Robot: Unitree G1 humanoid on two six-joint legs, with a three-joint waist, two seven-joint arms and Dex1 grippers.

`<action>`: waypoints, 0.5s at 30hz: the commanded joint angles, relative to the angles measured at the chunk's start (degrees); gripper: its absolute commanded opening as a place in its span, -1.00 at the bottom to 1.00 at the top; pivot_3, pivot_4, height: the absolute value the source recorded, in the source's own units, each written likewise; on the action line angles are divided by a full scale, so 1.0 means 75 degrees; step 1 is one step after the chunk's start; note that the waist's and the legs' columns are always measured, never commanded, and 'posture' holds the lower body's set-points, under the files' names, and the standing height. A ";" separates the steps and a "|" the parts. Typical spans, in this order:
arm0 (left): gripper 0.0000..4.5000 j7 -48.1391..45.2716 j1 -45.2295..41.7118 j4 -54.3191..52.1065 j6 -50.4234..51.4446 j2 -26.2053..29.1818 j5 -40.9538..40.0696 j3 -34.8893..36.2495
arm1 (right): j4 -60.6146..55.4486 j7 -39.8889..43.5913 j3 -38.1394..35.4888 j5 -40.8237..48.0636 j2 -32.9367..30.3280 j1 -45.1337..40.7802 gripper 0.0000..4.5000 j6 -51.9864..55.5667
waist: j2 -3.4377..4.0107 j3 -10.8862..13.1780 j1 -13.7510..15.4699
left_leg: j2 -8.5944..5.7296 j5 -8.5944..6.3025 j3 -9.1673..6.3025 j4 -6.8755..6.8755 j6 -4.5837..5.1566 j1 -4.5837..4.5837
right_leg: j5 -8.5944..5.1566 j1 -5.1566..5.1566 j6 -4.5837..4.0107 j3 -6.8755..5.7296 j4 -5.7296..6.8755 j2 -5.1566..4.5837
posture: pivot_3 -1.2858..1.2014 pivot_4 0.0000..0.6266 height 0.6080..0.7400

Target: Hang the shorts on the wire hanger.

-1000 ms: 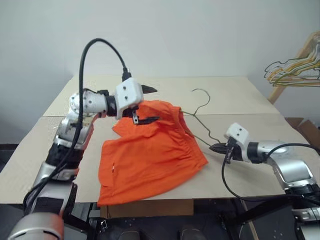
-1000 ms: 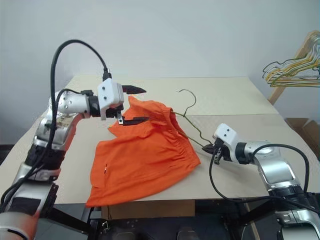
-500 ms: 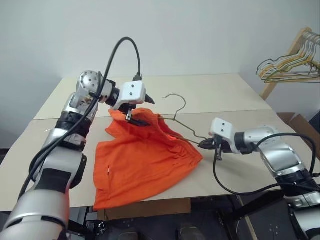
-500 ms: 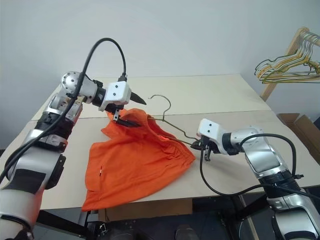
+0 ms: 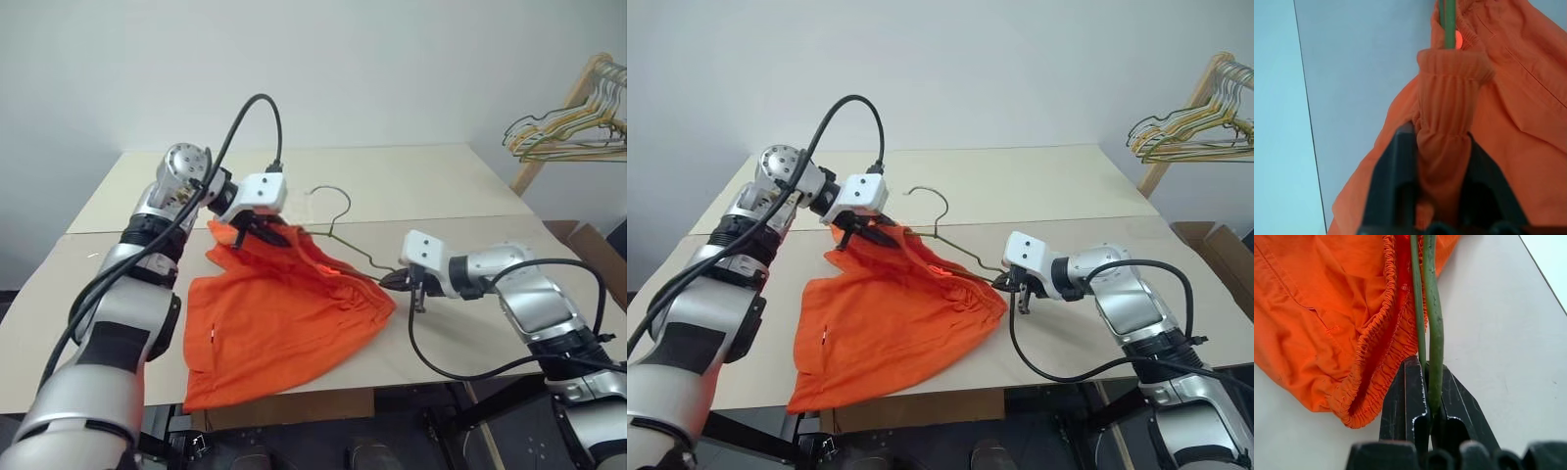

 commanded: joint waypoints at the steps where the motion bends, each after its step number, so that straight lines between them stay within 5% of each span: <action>1: -1.00 0.0157 -0.0134 -0.0020 -0.0154 -0.0021 0.0096 0.0103 | -0.0307 -0.0252 -0.0317 0.0090 0.0136 -0.0263 -1.00 0.0162 | 0.0000 0.0000 -0.0012 | 0.0000 0.0000 -0.0001 0.0000 0.0000 0.0000 | 0.0000 -0.0001 0.0000 0.0000 0.0002 0.0000 | -0.05 -1.00 1.00; 7: -1.00 0.0416 -0.0048 -0.0185 -0.0481 0.0087 0.0279 0.0079 | -0.0354 -0.0651 -0.0535 0.0096 0.0416 0.0009 -1.00 -0.0682 | 0.0000 0.0000 -0.0091 | 0.0000 0.0000 -0.0006 -0.0001 0.0000 -0.0003 | 0.0000 -0.0003 0.0000 -0.0001 0.0003 0.0000 | -0.05 -1.00 1.00; 15: -1.00 0.0212 0.0122 -0.0661 -0.0564 0.0678 0.0107 0.0353 | -0.0638 -0.0921 -0.1497 0.0574 0.0146 0.0789 0.09 -0.0305 | 0.0000 0.0000 -0.0163 | -0.0002 0.0000 -0.0014 -0.0001 0.0000 -0.0006 | 0.0000 -0.0003 0.0001 -0.0005 0.0005 -0.0001 | -0.04 -1.00 1.00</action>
